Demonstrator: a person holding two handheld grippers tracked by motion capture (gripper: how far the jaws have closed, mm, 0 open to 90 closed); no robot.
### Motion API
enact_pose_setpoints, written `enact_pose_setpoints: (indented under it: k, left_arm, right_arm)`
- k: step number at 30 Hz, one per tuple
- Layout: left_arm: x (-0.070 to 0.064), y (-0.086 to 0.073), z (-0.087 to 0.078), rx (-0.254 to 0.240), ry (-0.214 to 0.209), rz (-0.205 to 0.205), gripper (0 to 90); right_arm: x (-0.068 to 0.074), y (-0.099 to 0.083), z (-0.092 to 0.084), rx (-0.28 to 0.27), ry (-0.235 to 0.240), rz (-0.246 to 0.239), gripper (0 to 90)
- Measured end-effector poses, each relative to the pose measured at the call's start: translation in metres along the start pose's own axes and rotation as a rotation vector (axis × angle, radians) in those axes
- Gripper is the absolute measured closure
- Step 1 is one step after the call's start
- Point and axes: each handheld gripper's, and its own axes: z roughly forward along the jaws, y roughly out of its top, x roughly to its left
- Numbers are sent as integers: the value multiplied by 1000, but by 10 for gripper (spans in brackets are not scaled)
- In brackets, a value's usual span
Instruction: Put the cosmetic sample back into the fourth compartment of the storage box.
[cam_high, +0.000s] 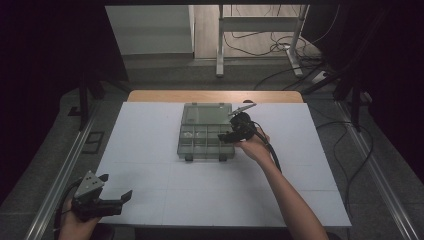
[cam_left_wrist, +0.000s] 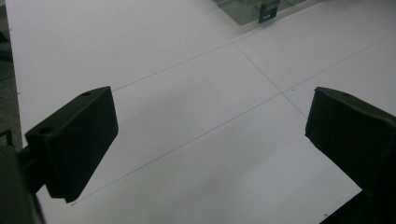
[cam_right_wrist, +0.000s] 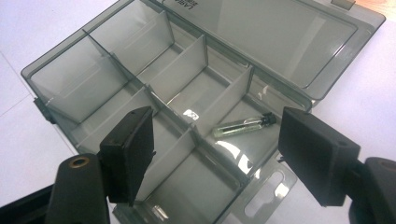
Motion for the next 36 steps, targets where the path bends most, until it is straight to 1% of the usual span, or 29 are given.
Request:
enact_pose_setpoints:
  k: [7,12,19,20,25,29,30,32,34,35,36]
  left_arm:
    - [0,0,0,2,1,1,32]
    - [0,0,0,2,1,1,32]
    - [-1,0,1,4,4,3,32]
    - [-1,0,1,4,5,5,32]
    - [-1,0,1,5,6,6,32]
    - [-1,0,0,4,6,8,32]
    - [-1,0,0,4,6,9,32]
    - [-1,0,0,3,6,9,32]
    - [-1,0,0,4,6,8,32]
    - [-1,0,0,4,6,8,32]
    - [-1,0,0,4,6,9,32]
  right_arm:
    - [2,-6,-8,8,5,-5,236]
    - [3,-12,-15,-2,9,-2,220]
    - [4,-22,-26,-16,32,2,184]
    - [5,-25,-30,-18,39,12,167]
    - [6,-32,-36,-18,53,19,131]
    - [10,-38,-43,-22,55,10,96]
    - [12,-42,-47,-27,57,3,76]
    - [13,-43,-48,-29,56,-1,68]
    - [16,-47,-52,-26,51,-9,50]
    - [19,-51,-57,-30,49,-16,38]
    - [19,-51,-57,-30,49,-16,38]
